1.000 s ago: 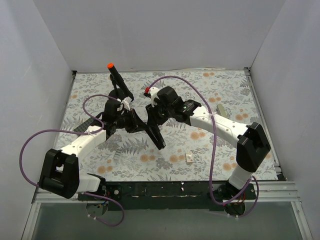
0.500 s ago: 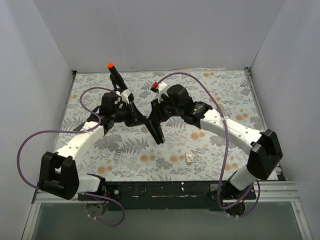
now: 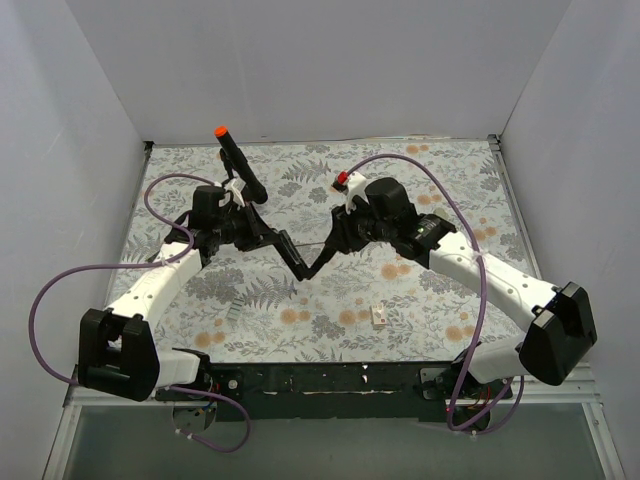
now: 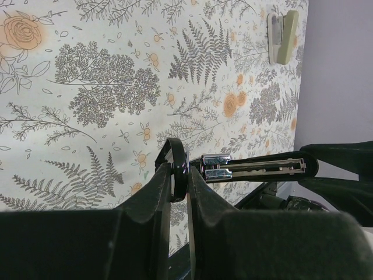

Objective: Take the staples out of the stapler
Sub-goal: Unload the staple at the center of the board.

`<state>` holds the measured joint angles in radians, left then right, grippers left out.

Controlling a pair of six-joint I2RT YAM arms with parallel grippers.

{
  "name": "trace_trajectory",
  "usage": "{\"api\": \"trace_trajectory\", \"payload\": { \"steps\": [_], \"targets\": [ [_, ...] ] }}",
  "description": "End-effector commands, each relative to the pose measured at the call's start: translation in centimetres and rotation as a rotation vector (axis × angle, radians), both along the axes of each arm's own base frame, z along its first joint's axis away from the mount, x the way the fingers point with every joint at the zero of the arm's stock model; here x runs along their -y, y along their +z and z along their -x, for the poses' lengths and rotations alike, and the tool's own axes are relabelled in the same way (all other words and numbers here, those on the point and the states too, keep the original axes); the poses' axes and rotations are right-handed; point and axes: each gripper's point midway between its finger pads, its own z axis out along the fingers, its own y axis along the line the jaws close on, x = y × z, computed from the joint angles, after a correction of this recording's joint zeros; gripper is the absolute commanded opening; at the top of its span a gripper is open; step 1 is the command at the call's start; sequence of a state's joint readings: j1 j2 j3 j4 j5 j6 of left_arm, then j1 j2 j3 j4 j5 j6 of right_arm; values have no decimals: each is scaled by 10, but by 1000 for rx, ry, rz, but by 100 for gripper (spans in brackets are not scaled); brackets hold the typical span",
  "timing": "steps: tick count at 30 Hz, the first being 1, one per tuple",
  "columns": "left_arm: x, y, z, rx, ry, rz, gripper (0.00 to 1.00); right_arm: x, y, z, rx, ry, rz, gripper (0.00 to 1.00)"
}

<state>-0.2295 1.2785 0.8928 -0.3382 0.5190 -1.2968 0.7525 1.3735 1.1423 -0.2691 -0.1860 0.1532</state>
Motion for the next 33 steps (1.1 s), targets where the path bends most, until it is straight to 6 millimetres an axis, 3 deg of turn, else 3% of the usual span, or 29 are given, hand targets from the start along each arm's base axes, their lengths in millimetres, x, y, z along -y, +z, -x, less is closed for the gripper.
{"api": "trace_trajectory", "payload": {
  "steps": [1,7,9,18,22,33],
  "targets": [
    [-10,47,-14,127,88,41,0,21,-22,13,-45,-3,79,15],
    [-25,76,-21,187,173,45,0,36,-60,35,-113,6,113,24],
    [-27,82,-21,186,178,69,0,39,-63,40,-122,0,101,28],
    [-7,107,-6,159,118,277,0,38,-92,47,-158,6,89,34],
    [-4,114,0,163,108,319,0,34,-96,46,-171,15,84,34],
    [2,142,20,223,96,544,0,24,-80,37,-131,17,32,38]
  ]
}}
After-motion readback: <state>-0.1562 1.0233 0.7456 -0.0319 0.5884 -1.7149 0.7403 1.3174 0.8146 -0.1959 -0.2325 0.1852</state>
